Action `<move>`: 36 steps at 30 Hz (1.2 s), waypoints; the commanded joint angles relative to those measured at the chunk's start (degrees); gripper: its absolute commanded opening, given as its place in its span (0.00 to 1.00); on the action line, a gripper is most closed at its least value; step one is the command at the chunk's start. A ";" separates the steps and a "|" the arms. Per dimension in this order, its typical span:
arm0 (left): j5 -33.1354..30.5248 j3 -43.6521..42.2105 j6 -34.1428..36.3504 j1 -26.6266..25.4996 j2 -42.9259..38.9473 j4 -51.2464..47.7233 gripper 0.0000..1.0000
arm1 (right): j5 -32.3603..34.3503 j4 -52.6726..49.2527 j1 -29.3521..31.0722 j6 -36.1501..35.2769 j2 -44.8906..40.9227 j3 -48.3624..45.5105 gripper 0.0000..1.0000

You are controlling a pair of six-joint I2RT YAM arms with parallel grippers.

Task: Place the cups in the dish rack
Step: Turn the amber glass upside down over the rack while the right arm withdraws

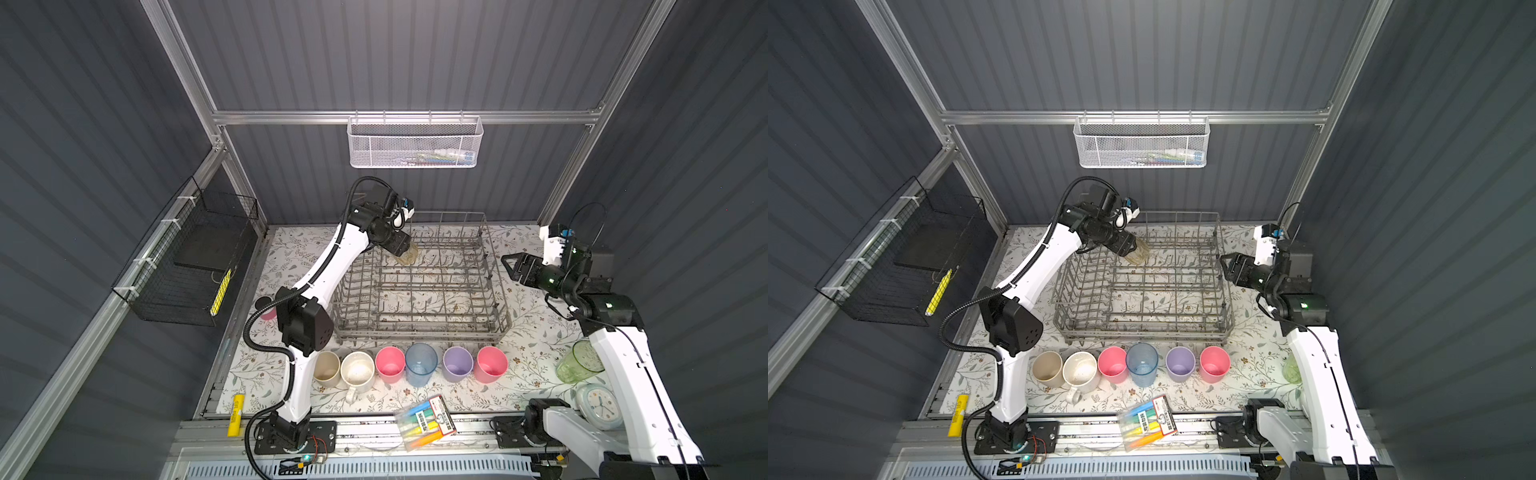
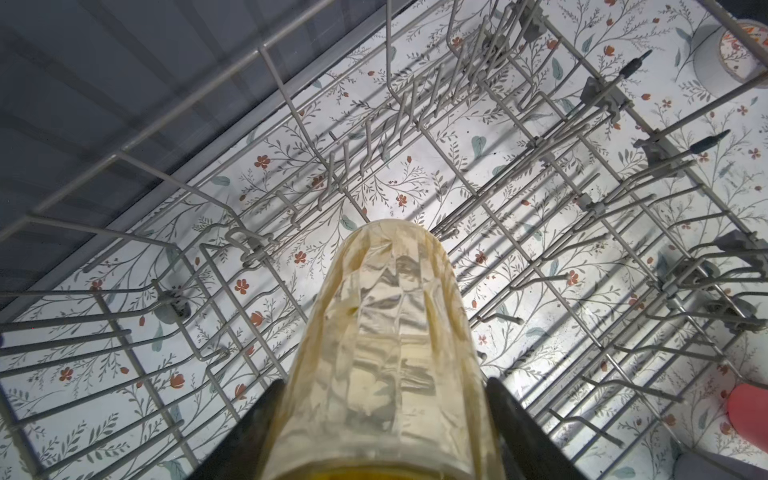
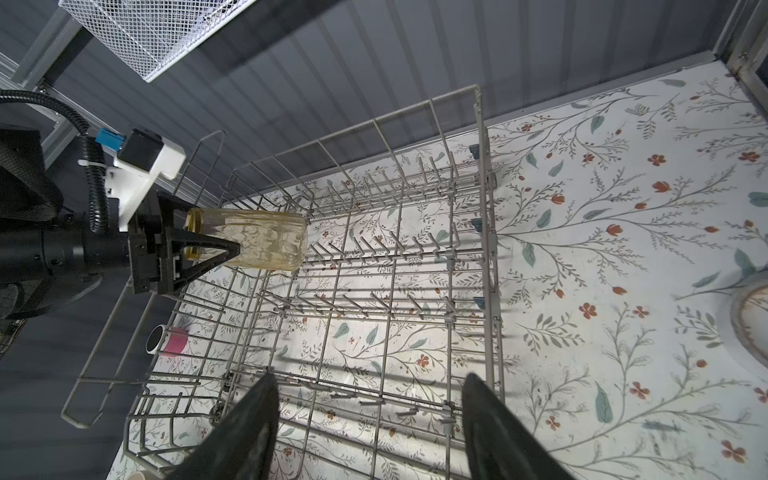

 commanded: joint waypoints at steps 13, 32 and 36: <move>-5.63 4.56 1.11 -1.77 5.46 -2.14 0.00 | -1.14 0.78 -0.76 -1.47 0.91 -2.33 0.70; -13.47 6.33 1.75 -3.07 11.75 -1.14 0.11 | -1.51 0.45 -1.22 -1.79 1.99 -3.84 0.71; -14.21 6.29 1.88 -3.25 12.70 -1.17 0.13 | -1.62 0.37 -1.29 -1.71 2.23 -3.94 0.71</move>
